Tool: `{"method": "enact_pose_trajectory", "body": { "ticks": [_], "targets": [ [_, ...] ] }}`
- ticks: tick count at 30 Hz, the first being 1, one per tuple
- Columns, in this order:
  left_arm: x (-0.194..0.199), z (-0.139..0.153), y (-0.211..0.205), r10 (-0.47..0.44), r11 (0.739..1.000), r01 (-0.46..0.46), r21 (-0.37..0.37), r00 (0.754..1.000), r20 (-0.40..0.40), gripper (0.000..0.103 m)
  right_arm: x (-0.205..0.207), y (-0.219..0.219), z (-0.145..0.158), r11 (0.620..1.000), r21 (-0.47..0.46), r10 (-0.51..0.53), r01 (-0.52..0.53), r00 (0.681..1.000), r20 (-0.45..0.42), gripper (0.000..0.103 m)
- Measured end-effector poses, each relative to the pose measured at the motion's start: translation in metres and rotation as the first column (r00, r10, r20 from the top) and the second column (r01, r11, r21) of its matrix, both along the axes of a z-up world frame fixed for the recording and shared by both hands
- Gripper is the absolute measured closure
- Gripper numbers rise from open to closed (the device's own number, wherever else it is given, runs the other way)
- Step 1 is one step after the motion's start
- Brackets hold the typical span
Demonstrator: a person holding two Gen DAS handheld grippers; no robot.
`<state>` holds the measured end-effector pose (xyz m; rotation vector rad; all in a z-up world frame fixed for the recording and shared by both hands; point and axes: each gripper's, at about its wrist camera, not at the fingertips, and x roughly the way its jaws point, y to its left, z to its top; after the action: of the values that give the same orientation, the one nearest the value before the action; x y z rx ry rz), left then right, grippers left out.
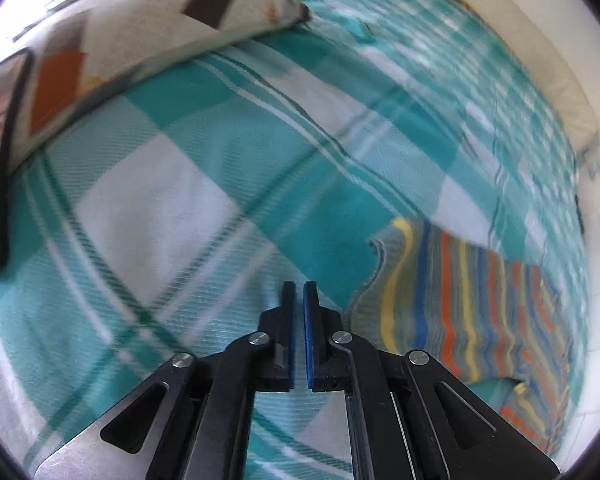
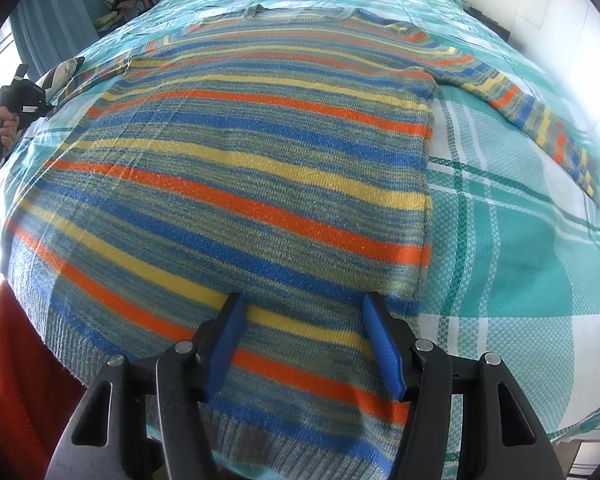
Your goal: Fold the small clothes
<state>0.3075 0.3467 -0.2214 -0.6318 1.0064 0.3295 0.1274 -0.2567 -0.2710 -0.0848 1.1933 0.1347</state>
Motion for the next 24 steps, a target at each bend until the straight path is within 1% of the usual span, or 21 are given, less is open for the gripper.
{"method": "enact_pose_trajectory", "body": {
  "ticks": [2,3,4,7,9,10,11,12,13,14,15,16,17,18,19,20,21,23,24],
  "targets": [
    [-0.007,0.006,0.014,0.041,0.998,-0.039,-0.044,0.998,0.047,0.060,-0.001,0.001,0.000,1.000,-0.002,-0.001,0.001,1.000,0.003,0.044],
    [-0.009,0.009,0.019,0.056,0.997,-0.052,-0.056,0.996,0.066,0.055,-0.001,0.001,0.000,1.000,-0.003,-0.001,0.001,1.000,0.002,0.044],
    [-0.010,0.011,0.021,0.054,0.996,-0.047,-0.075,0.995,0.084,0.053,0.000,0.001,0.000,1.000,-0.007,0.000,0.000,1.000,0.002,0.044],
    [0.005,0.006,0.010,-0.040,0.984,0.058,-0.169,0.993,0.110,0.053,0.000,0.003,0.000,1.000,-0.020,0.004,-0.004,1.000,-0.002,0.043],
    [0.019,0.002,-0.008,-0.099,0.979,0.116,-0.169,0.989,0.107,0.048,0.000,0.003,0.000,1.000,-0.026,0.005,-0.005,1.000,-0.004,0.043],
    [0.030,-0.001,-0.019,-0.126,0.976,0.142,-0.166,0.986,0.107,0.040,0.000,0.003,0.000,1.000,-0.029,0.006,-0.006,1.000,-0.005,0.043],
    [0.039,-0.004,-0.026,-0.141,0.971,0.158,-0.178,0.984,0.109,0.029,0.000,0.003,0.000,1.000,-0.031,0.007,-0.007,1.000,-0.007,0.043],
    [0.045,-0.006,-0.032,-0.148,0.967,0.167,-0.193,0.983,0.109,0.026,0.001,0.003,0.000,0.999,-0.033,0.007,-0.007,1.000,-0.009,0.043],
    [0.050,-0.006,-0.036,-0.141,0.970,0.159,-0.185,0.984,0.107,0.027,0.001,0.003,0.000,0.999,-0.035,0.006,-0.006,1.000,-0.012,0.043],
    [0.053,-0.004,-0.039,-0.126,0.978,0.143,-0.152,0.985,0.115,0.057,0.002,0.003,0.000,0.999,-0.038,0.004,-0.005,1.000,-0.017,0.043],
    [0.055,-0.002,-0.039,-0.102,0.987,0.113,-0.113,0.989,0.104,0.088,0.003,0.003,0.000,0.999,-0.041,0.002,-0.003,1.000,-0.021,0.043],
    [0.057,-0.005,-0.035,-0.062,0.993,0.068,-0.094,0.996,0.057,0.097,0.004,0.004,0.000,0.999,-0.043,0.000,-0.001,1.000,-0.024,0.043],
    [0.055,-0.007,-0.028,-0.011,0.996,0.014,-0.086,0.999,0.034,0.101,0.003,0.004,0.000,0.999,-0.044,-0.003,0.002,1.000,-0.025,0.043],
    [0.049,-0.006,-0.019,0.044,0.996,-0.041,-0.079,0.998,0.036,0.100,0.003,0.004,0.000,0.999,-0.046,-0.007,0.006,1.000,-0.025,0.043],
    [0.041,-0.005,-0.009,0.098,0.994,-0.097,-0.046,0.995,0.025,0.099,0.003,0.005,-0.001,0.999,-0.048,-0.010,0.009,1.000,-0.024,0.043],
    [0.035,-0.003,0.000,0.137,0.990,-0.137,-0.023,0.990,0.017,0.098,0.003,0.005,0.000,0.999,-0.051,-0.011,0.010,1.000,-0.023,0.043],
    [0.028,-0.001,0.008,0.155,0.988,-0.155,-0.024,0.988,0.017,0.095,0.003,0.006,-0.001,0.998,-0.054,-0.013,0.012,1.000,-0.022,0.043],
    [0.013,0.005,0.018,0.148,0.989,-0.147,-0.036,0.989,0.026,0.077,0.003,0.006,-0.001,0.998,-0.058,-0.013,0.012,1.000,-0.018,0.042],
    [0.004,0.012,0.018,0.128,0.991,-0.127,-0.035,0.991,0.041,0.070,0.002,0.006,-0.001,0.998,-0.056,-0.014,0.013,1.000,-0.015,0.041]
  ]
}}
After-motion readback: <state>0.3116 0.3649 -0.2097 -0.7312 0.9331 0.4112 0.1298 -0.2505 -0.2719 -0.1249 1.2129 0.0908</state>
